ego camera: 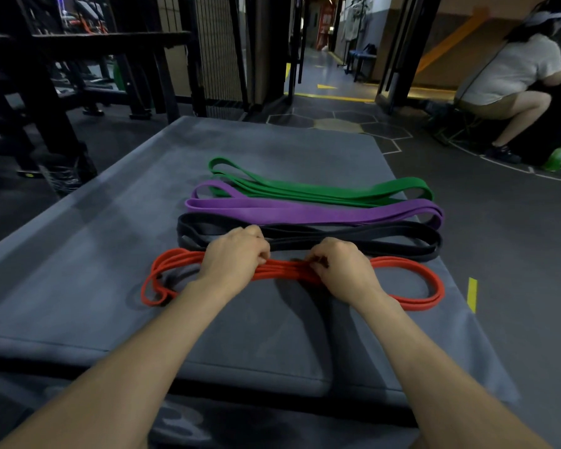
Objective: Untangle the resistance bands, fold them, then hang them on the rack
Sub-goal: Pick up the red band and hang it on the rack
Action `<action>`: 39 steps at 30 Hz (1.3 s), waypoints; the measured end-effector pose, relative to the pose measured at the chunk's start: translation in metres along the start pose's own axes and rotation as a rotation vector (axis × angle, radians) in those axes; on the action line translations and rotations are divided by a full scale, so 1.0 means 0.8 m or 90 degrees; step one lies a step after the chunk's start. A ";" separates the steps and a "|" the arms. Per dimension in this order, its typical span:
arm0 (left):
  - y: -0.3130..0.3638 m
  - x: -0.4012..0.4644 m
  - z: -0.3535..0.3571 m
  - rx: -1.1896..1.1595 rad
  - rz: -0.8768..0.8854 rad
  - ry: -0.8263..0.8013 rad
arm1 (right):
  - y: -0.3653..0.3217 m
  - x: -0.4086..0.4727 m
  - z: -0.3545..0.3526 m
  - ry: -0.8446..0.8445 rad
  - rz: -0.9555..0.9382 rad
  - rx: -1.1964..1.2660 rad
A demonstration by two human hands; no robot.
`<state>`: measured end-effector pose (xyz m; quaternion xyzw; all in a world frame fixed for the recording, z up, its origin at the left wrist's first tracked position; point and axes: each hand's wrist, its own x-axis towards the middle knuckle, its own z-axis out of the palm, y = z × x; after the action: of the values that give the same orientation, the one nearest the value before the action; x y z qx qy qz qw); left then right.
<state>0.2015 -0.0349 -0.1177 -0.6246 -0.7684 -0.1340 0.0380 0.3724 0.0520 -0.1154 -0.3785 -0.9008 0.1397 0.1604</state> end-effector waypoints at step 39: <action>-0.007 -0.015 -0.008 0.052 0.066 -0.072 | 0.002 -0.006 0.001 -0.093 -0.064 -0.092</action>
<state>0.1976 -0.0486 -0.1152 -0.6680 -0.7408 -0.0648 0.0274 0.3762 0.0490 -0.1180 -0.3325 -0.9356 0.0932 0.0734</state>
